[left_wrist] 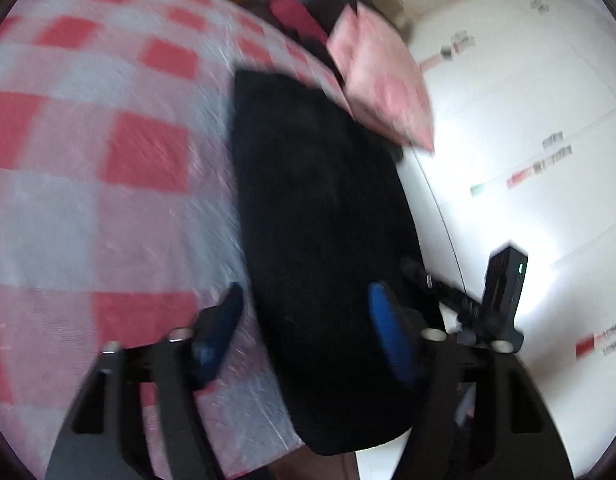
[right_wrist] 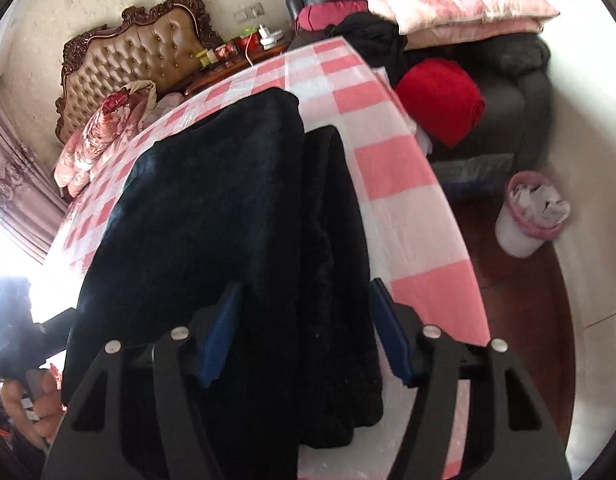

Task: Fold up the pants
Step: 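Lower the folded pants onto the checked cloth and open both grippers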

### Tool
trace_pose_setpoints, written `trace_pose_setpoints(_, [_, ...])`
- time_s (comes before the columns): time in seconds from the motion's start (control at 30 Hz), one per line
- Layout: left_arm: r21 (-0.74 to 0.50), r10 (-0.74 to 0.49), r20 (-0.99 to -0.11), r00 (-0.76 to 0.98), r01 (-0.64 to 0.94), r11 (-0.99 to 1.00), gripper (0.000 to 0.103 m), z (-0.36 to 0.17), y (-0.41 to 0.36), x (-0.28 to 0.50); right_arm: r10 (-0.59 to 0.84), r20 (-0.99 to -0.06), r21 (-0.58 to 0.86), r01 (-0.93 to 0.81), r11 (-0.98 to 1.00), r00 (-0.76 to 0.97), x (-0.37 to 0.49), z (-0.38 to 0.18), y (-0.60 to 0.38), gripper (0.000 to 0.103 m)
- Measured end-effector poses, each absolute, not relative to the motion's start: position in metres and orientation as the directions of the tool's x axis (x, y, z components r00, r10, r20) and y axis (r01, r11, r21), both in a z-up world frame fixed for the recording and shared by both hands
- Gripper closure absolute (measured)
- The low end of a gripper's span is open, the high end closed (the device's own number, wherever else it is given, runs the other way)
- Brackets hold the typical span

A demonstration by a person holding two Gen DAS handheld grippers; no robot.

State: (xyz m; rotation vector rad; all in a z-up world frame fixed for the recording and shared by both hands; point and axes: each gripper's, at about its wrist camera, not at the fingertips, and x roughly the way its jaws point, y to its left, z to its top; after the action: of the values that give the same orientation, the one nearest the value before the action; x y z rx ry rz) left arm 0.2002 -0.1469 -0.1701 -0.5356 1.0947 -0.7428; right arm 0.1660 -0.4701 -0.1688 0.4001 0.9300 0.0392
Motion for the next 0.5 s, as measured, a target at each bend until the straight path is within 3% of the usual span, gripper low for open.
trace_pose_setpoints(0.03, [-0.704,-0.755,-0.598,0.268,0.274,0.655,0.062,-0.172,-0.151,0.200,0.200,-0.768,0.348,0.133,0.928,0.609,0.166,-0.168,-0.468,0.045])
trace_pose_setpoints(0.1, [-0.701,-0.763,-0.589,0.267,0.301,0.646,0.070,-0.171,-0.151,0.207,0.208,-0.755,0.359,0.127,0.925,0.622,0.169,-0.167,-0.467,0.052])
trace_pose_setpoints(0.2, [-0.690,-0.758,-0.586,0.287,0.313,0.652,0.073,-0.169,-0.150,0.227,0.217,-0.745,0.377,0.130,0.917,0.631,0.183,-0.167,-0.467,0.054])
trace_pose_setpoints(0.4, [-0.691,-0.748,-0.583,0.317,0.292,0.661,0.073,-0.169,-0.146,0.272,0.210,-0.732,0.385,0.140,0.912,0.648,0.221,-0.165,-0.467,0.056])
trace_pose_setpoints(0.47, [-0.682,-0.738,-0.595,0.318,0.286,0.673,0.069,-0.167,-0.149,0.279,0.200,-0.735,0.386,0.157,0.909,0.648,0.228,-0.165,-0.469,0.053])
trace_pose_setpoints(0.5, [-0.657,-0.714,-0.610,0.344,0.284,0.698,0.062,-0.163,-0.148,0.271,0.180,-0.747,0.380,0.189,0.905,0.641,0.225,-0.161,-0.469,0.052])
